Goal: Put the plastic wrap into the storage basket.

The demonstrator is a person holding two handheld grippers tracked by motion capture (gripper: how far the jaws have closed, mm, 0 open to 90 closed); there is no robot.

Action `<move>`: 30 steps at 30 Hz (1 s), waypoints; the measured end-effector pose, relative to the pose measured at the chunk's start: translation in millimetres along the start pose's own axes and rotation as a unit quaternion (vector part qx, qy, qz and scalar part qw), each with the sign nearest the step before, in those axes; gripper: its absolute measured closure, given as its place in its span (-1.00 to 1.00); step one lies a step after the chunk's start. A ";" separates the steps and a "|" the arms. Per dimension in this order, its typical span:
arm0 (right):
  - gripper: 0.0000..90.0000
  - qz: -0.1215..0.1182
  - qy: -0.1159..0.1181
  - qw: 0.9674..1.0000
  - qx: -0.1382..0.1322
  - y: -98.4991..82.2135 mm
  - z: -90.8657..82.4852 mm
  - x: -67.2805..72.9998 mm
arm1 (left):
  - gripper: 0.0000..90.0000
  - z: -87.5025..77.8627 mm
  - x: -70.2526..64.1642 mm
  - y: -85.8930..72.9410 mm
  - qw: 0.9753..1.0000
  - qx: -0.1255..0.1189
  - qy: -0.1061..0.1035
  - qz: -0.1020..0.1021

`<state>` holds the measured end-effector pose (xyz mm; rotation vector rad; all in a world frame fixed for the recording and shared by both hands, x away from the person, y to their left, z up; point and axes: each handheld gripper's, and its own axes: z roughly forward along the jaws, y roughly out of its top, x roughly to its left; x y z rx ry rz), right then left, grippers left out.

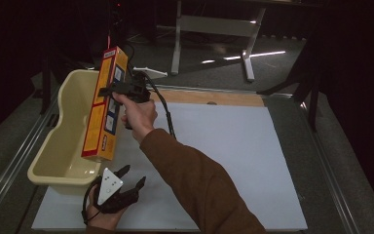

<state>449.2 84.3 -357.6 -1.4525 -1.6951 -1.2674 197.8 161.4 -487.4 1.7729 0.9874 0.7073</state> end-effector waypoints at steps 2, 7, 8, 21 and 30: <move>-0.14 0.001 0.002 1.000 0.000 -2.7 5.5 1.0 | -0.19 0.0 -0.2 0.1 1.000 -0.002 -0.001 -0.001; -0.14 0.000 0.005 1.000 0.003 -7.3 14.4 2.9 | -0.19 0.0 -0.1 0.0 1.000 -0.002 -0.002 0.000; -0.14 0.002 0.007 1.000 0.008 -9.5 18.3 2.8 | -0.19 0.1 -0.2 0.0 1.000 -0.002 -0.003 -0.001; -0.14 -0.006 0.004 1.000 -0.015 -25.4 36.9 3.7 | -0.19 -0.8 -1.5 0.3 1.000 -0.007 -0.006 0.003; -0.14 0.006 -0.009 1.000 -0.006 -34.8 46.4 -3.7 | -0.19 -0.3 -1.6 0.6 1.000 -0.006 -0.006 0.005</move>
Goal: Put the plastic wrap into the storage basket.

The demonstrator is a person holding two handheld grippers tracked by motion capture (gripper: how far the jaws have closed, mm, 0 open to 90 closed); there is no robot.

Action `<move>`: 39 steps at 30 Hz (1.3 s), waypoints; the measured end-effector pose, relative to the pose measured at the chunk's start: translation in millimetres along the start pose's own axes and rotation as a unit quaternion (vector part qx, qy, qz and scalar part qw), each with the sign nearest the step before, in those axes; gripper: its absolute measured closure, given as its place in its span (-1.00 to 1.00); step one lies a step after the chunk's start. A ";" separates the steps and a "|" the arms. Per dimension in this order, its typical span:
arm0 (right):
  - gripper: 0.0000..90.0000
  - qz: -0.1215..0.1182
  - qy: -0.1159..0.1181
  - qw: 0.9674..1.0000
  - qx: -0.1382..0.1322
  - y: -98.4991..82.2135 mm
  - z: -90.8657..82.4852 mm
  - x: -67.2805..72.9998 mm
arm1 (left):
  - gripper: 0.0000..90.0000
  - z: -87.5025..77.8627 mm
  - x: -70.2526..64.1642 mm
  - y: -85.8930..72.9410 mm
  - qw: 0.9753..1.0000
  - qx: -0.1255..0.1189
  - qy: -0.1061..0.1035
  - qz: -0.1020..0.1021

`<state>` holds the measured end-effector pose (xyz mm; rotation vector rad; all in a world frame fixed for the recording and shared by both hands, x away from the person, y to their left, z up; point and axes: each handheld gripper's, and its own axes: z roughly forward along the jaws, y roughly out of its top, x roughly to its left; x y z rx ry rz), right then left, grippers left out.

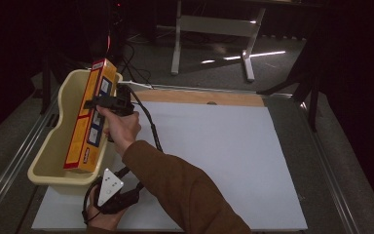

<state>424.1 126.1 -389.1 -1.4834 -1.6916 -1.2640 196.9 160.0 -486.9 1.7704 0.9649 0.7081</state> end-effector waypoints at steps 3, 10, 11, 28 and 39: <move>-0.14 -0.011 -0.012 1.000 -0.005 -3.1 3.0 0.2 | -0.19 -0.5 0.3 0.4 1.000 0.000 0.001 0.002; -0.14 0.010 -0.025 1.000 0.008 -11.8 9.4 -7.0 | -0.18 -0.3 0.4 0.4 1.000 0.000 -0.002 0.002; -0.14 0.014 -0.025 1.000 0.008 -12.3 10.1 -9.2 | -0.18 -0.3 0.4 0.4 1.000 0.000 -0.001 0.002; -0.16 0.030 -0.074 0.996 0.023 -10.5 11.2 -10.1 | -0.18 1.2 -2.2 0.3 1.000 0.003 -0.006 0.006; -0.26 0.013 -0.100 0.994 0.030 -14.2 13.3 -7.0 | -0.19 0.5 -0.9 0.2 1.000 0.000 -0.003 0.000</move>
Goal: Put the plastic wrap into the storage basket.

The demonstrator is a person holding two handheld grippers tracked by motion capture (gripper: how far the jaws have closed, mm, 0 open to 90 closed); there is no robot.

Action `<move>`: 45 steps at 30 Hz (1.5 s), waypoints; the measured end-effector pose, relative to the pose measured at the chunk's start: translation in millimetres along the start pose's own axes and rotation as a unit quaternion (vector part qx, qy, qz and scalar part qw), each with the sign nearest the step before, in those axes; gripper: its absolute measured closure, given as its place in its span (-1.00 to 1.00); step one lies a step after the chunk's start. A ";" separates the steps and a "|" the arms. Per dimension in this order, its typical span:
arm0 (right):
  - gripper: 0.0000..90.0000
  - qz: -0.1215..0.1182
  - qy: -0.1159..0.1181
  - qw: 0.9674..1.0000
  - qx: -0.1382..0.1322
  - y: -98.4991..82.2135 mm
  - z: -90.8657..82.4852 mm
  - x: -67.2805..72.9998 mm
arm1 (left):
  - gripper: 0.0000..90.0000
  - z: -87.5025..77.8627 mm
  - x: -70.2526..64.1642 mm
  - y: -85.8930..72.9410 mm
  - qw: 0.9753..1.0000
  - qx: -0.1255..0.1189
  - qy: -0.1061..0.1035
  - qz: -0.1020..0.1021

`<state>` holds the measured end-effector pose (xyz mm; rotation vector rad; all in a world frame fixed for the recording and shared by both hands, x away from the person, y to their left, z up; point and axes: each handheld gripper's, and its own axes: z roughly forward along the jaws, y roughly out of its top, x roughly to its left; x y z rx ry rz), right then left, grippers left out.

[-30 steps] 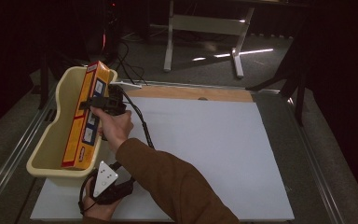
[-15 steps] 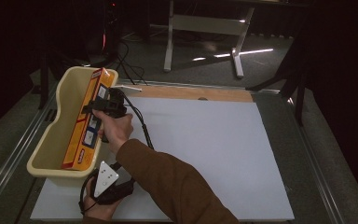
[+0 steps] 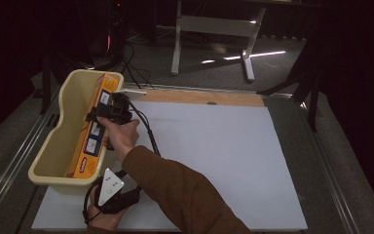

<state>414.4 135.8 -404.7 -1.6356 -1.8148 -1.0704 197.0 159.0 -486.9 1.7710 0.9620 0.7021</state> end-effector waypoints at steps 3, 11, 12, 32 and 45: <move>-0.26 -0.009 -0.005 1.000 0.002 -0.4 0.0 1.5 | -0.19 -0.3 0.4 0.0 1.000 -0.001 0.000 -0.001; -0.26 -0.016 0.009 1.000 0.008 3.6 -13.0 2.9 | -0.19 0.5 0.3 -0.3 1.000 -0.002 -0.001 -0.005; -0.26 -0.021 0.009 1.000 0.009 4.4 -15.3 2.8 | -0.18 1.1 0.0 -0.5 1.000 -0.002 -0.002 -0.006; -0.15 -0.163 -0.006 0.986 0.038 13.1 -37.2 -2.6 | -0.20 2.2 -1.2 -0.1 1.000 -0.001 0.000 -0.003; -0.18 -0.440 -0.144 0.886 -0.015 -14.5 -61.3 -1.5 | -0.20 5.5 -7.7 0.1 1.000 0.003 -0.005 0.010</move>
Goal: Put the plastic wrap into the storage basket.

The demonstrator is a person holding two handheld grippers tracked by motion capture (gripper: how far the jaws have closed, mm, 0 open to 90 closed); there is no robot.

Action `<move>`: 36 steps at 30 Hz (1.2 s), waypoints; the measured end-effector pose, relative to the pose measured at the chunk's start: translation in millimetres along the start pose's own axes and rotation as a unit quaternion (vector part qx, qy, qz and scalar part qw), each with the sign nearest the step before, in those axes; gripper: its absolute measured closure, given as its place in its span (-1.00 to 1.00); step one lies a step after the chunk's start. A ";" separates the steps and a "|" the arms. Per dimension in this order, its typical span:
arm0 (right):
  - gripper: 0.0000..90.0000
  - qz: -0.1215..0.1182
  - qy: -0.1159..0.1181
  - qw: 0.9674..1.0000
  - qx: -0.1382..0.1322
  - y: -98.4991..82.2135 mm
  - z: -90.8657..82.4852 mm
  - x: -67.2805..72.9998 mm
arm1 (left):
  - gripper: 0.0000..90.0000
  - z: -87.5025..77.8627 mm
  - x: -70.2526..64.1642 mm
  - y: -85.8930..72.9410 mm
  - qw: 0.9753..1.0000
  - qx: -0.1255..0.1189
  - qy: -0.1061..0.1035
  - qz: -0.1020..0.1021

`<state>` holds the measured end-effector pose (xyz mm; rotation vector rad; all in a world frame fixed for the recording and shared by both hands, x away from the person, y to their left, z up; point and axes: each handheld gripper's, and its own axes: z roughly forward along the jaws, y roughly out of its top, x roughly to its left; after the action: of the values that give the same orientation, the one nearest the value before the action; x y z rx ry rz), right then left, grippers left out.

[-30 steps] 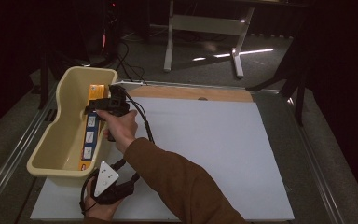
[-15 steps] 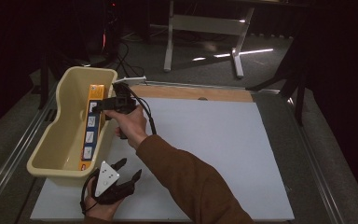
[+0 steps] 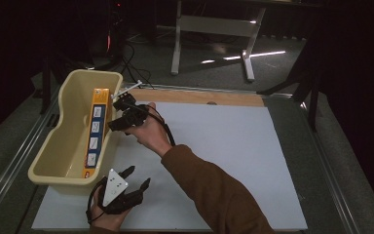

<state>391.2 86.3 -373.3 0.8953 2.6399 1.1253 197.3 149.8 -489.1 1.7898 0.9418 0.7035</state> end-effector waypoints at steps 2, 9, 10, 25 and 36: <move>-0.19 -0.012 -0.002 1.000 -0.005 -4.3 -4.6 -1.8 | -0.20 0.3 -0.7 0.0 1.000 0.002 0.000 0.002; -0.19 -0.054 -0.023 0.998 -0.025 -21.5 -21.3 -11.8 | -0.20 -0.1 -0.5 0.1 1.000 0.002 0.003 0.003; -0.20 -0.057 -0.024 0.998 -0.028 -24.5 -23.8 -13.8 | -0.20 -0.3 -0.3 0.1 1.000 0.003 0.003 0.003; -0.21 -0.046 -0.055 0.997 -0.042 -81.7 -49.6 -63.1 | -0.20 0.9 -0.2 1.7 1.000 0.003 0.004 0.003; -0.25 -0.006 -0.072 0.996 -0.057 -135.0 -68.5 -89.4 | -0.20 0.8 1.6 1.3 1.000 0.004 0.007 0.000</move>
<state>377.1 -80.4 -427.6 0.9007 2.4378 1.1485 199.2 150.5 -488.1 1.7942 0.9563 0.7146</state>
